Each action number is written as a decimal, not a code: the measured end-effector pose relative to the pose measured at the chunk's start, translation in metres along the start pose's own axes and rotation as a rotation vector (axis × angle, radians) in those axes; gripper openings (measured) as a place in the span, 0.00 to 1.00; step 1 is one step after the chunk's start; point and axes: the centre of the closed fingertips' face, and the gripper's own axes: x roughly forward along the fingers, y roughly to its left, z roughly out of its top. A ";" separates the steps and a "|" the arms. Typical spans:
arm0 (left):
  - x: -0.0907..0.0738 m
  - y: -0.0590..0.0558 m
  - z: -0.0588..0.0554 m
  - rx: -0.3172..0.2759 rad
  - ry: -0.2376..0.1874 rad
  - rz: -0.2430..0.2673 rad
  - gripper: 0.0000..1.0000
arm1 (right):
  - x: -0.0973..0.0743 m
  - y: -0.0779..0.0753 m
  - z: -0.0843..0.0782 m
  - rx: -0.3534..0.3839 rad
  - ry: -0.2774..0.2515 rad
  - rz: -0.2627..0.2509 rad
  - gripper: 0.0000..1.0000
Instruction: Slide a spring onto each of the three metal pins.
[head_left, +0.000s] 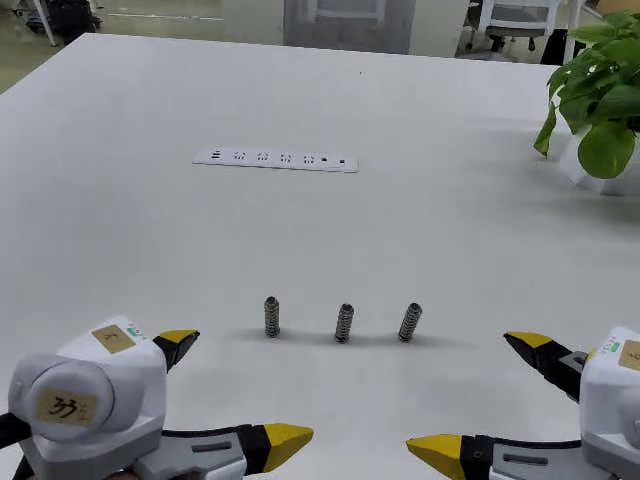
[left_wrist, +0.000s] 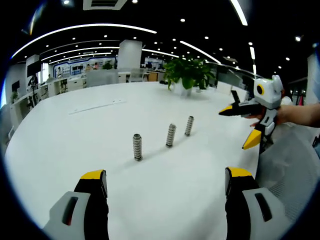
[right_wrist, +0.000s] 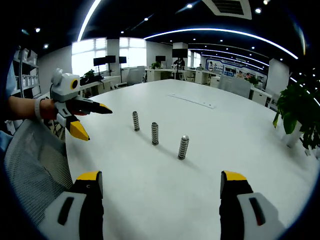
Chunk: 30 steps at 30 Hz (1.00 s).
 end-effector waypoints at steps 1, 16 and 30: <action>0.000 0.000 0.000 -0.001 0.002 0.002 1.00 | -0.001 -0.001 -0.002 -0.001 0.002 -0.004 0.99; 0.001 0.005 -0.001 -0.006 0.002 0.019 1.00 | 0.001 -0.002 -0.011 -0.007 -0.026 -0.055 0.99; 0.000 0.007 0.000 -0.007 0.007 0.034 1.00 | 0.010 0.015 -0.022 -0.097 0.024 0.007 0.99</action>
